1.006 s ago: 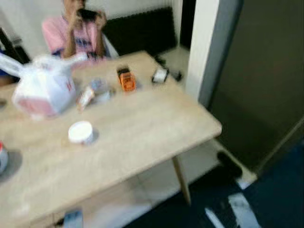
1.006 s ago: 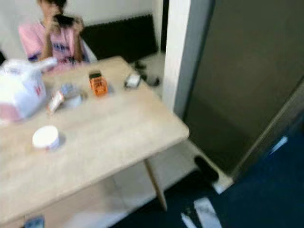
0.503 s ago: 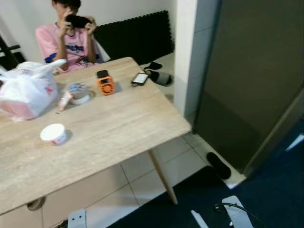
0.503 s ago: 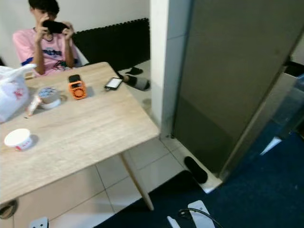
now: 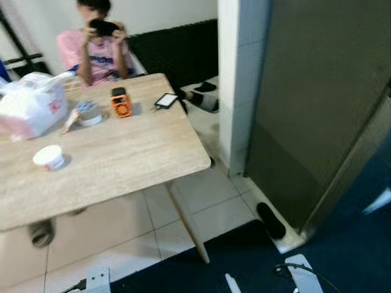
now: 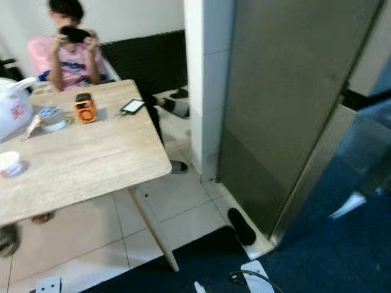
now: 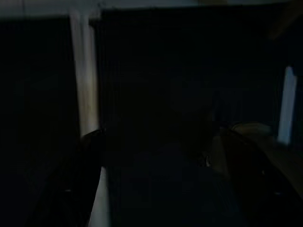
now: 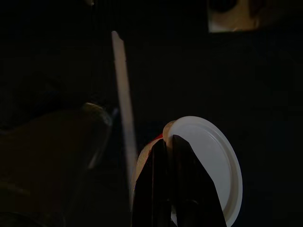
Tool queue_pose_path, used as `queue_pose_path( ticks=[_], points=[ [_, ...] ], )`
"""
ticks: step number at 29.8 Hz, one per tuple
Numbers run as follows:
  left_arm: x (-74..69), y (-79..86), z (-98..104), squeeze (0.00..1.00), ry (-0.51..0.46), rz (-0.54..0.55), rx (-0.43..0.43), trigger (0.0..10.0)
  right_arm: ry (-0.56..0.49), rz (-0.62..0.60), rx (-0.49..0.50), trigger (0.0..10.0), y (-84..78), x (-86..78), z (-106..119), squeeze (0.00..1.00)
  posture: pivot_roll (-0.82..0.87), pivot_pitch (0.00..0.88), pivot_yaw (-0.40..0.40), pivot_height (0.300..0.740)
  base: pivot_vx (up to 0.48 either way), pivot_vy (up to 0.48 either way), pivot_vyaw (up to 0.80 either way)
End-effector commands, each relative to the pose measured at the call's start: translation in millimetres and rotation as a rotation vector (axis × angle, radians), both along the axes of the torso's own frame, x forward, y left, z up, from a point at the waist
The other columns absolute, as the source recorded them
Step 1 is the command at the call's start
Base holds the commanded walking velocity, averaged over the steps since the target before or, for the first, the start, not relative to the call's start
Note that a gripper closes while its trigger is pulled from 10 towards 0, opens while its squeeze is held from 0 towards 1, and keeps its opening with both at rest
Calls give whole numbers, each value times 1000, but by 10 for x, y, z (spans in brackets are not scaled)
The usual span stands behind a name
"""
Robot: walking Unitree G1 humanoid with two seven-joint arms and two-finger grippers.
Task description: Restocking fridge
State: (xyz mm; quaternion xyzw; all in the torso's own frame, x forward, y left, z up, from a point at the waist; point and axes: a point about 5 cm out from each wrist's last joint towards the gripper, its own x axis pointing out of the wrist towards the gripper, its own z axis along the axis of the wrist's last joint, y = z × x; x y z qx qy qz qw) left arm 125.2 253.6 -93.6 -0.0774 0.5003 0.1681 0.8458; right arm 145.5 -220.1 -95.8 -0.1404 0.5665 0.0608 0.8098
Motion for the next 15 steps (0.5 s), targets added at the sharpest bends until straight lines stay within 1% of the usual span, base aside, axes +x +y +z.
queue_pose_path(
  ticks=[1,10,11,15],
  points=[
    [-37,11,-10,0,17,-10,5,10000,-23,2,16,10000,35,49,13,0,8,0,27,740,0,-442,775],
    [-2,19,5,0,-2,-8,5,10000,-1,9,7,10000,29,-29,-15,0,23,0,17,740,0,-442,754],
    [23,34,19,0,-12,-4,6,10000,3,34,-26,10000,10,-34,-15,0,22,0,18,740,0,-442,0],
    [46,43,29,0,-19,-7,8,10000,0,50,-31,10000,8,-20,-9,0,17,0,19,740,0,-442,0]
  ],
)
